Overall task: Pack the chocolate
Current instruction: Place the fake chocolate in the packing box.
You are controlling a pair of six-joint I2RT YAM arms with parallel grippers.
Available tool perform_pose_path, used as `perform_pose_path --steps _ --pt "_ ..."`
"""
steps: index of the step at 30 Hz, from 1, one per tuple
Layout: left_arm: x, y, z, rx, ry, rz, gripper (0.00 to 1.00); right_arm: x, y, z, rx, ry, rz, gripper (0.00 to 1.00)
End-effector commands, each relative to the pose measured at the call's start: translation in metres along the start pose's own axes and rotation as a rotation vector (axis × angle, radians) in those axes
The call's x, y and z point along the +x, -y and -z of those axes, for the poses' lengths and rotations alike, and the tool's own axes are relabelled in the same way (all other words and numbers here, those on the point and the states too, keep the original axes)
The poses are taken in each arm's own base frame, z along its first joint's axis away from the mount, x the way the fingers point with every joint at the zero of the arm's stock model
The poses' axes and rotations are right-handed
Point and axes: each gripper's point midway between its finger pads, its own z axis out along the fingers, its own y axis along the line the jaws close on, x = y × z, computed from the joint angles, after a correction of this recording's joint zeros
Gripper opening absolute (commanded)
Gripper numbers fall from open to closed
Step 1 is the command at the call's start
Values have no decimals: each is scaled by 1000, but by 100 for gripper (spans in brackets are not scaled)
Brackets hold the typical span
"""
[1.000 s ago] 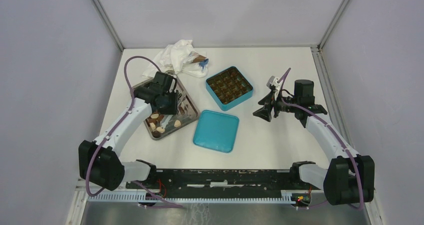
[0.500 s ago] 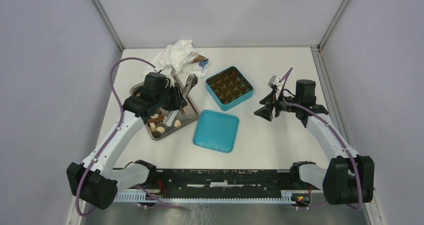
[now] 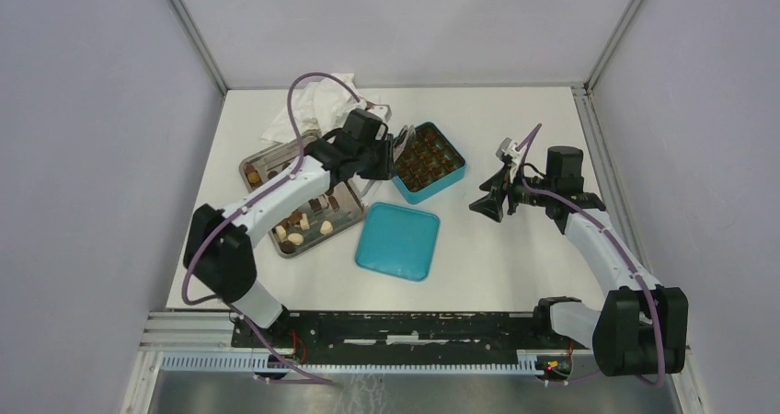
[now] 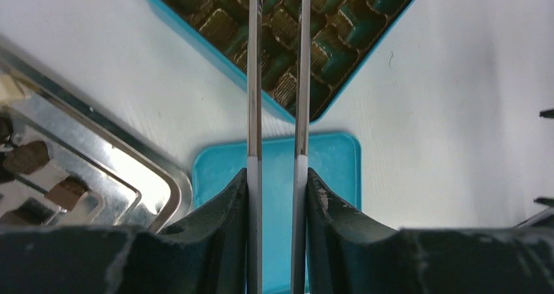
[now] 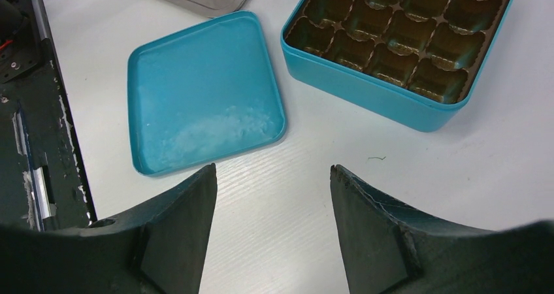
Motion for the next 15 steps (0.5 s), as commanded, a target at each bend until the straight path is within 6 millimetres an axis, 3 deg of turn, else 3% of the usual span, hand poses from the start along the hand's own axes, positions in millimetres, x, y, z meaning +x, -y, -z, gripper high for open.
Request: perform_pose_path --steps 1,8,15 --pt "-49 14 -18 -50 115 -73 2 -14 4 2 5 28 49 70" --pt "-55 12 -52 -141 63 -151 2 -12 4 1 4 23 47 70" --pt "-47 7 -77 -183 0 -193 5 -10 5 1 2 17 40 70"
